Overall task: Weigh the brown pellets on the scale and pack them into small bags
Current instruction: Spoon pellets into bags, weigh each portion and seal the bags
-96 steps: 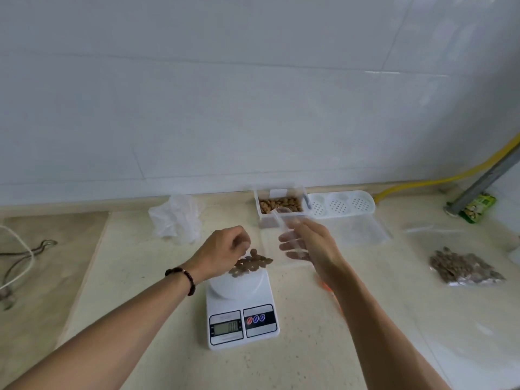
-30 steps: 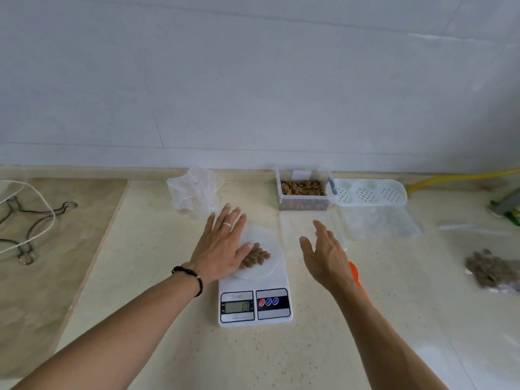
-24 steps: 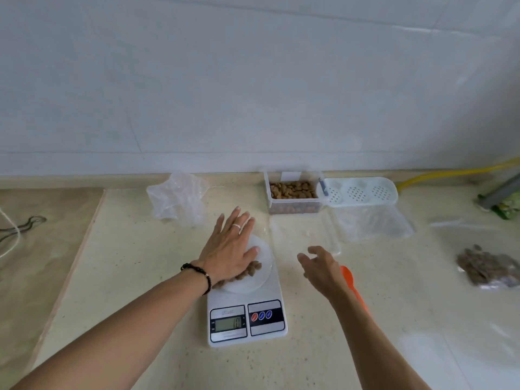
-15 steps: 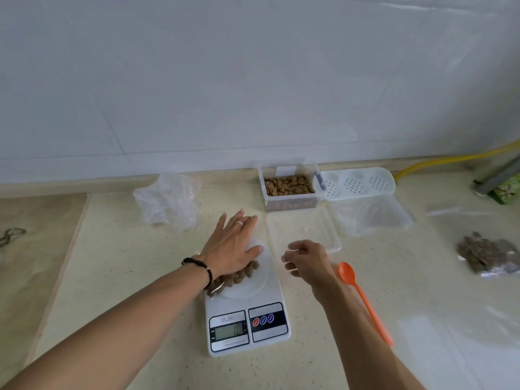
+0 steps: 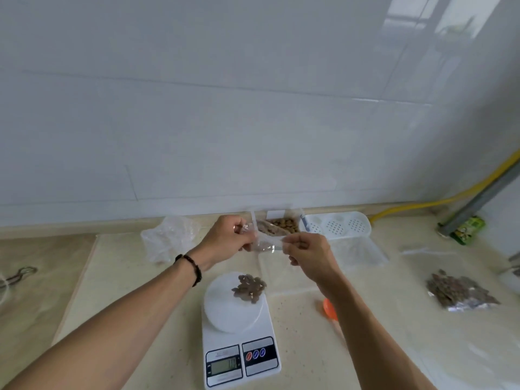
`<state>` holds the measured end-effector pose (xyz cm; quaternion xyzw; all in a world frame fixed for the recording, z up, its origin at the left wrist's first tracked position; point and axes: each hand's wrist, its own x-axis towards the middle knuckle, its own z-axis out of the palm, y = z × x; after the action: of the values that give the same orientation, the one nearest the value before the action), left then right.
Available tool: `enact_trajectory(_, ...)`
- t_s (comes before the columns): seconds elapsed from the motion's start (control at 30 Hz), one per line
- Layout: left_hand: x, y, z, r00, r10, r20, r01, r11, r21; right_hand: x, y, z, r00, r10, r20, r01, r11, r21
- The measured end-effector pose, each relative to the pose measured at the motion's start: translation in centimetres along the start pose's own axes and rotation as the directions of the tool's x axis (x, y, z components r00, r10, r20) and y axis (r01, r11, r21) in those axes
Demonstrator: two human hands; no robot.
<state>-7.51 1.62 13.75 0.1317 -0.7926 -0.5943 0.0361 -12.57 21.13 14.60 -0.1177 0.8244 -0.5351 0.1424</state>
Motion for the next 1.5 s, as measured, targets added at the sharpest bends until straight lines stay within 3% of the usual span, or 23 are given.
enact_trajectory(0.1, -1.1, 2.3, -0.7, 0.998, 0.023, 0.064, -0.021, 0.999, -0.034, -0.6, -1.7, -1.4, 1.0, 0.008, 0.008, -0.009, 0.999, 0.037)
enact_trajectory(0.2, -1.8, 4.3, -1.0, 0.997, 0.062, 0.041, -0.06, 0.997, -0.053, -1.3, -3.2, -2.6, 0.999, -0.004, 0.035, 0.006, 0.999, -0.045)
enact_trajectory(0.47, -3.8, 8.6, -1.3, 0.989, 0.15, 0.006, -0.15, 0.988, 0.047, -3.5, -7.1, -4.7, 0.975, -0.214, -0.055, 0.198, 0.958, -0.205)
enact_trajectory(0.57, -4.5, 9.8, -1.5, 0.983, 0.18, 0.027, -0.182, 0.98, 0.084, -4.2, -8.1, -5.3, 0.978, -0.19, -0.086, 0.182, 0.979, -0.091)
enact_trajectory(0.7, -5.2, 11.0, -0.8, 0.966, 0.256, 0.039, -0.259, 0.954, 0.152, -5.1, -9.4, -5.0, 0.978, -0.207, 0.002, 0.207, 0.978, 0.023)
enact_trajectory(0.9, -6.0, 11.5, -0.2, 0.97, 0.23, 0.079, -0.236, 0.969, 0.074, -5.1, -10.1, -4.9, 0.962, -0.271, 0.02, 0.264, 0.914, -0.307)
enact_trajectory(0.97, -6.1, 11.6, -0.2, 0.973, 0.215, 0.088, -0.218, 0.976, 0.029, -5.0, -10.1, -5.3, 0.957, -0.288, -0.007, 0.269, 0.902, -0.338)
enact_trajectory(1.2, -4.9, 12.7, 2.3, 0.953, 0.301, -0.03, -0.293, 0.944, 0.151, -4.8, -8.8, -8.5, 0.962, -0.272, 0.035, 0.274, 0.942, -0.192)
enact_trajectory(1.33, -3.8, 13.8, 5.0, 0.96, 0.277, 0.039, -0.28, 0.956, 0.089, -3.5, -7.5, -11.5, 0.949, -0.315, 0.002, 0.303, 0.912, -0.277)
enact_trajectory(1.43, -2.7, 14.9, 7.7, 0.949, 0.29, 0.124, -0.308, 0.937, 0.165, -2.3, -6.3, -14.4, 0.949, -0.309, 0.056, 0.314, 0.932, -0.182)
enact_trajectory(1.5, -1.7, 15.8, 9.9, 0.942, 0.317, 0.11, -0.335, 0.915, 0.226, -1.4, -5.1, -17.0, 0.952, -0.285, 0.109, 0.297, 0.949, -0.109)
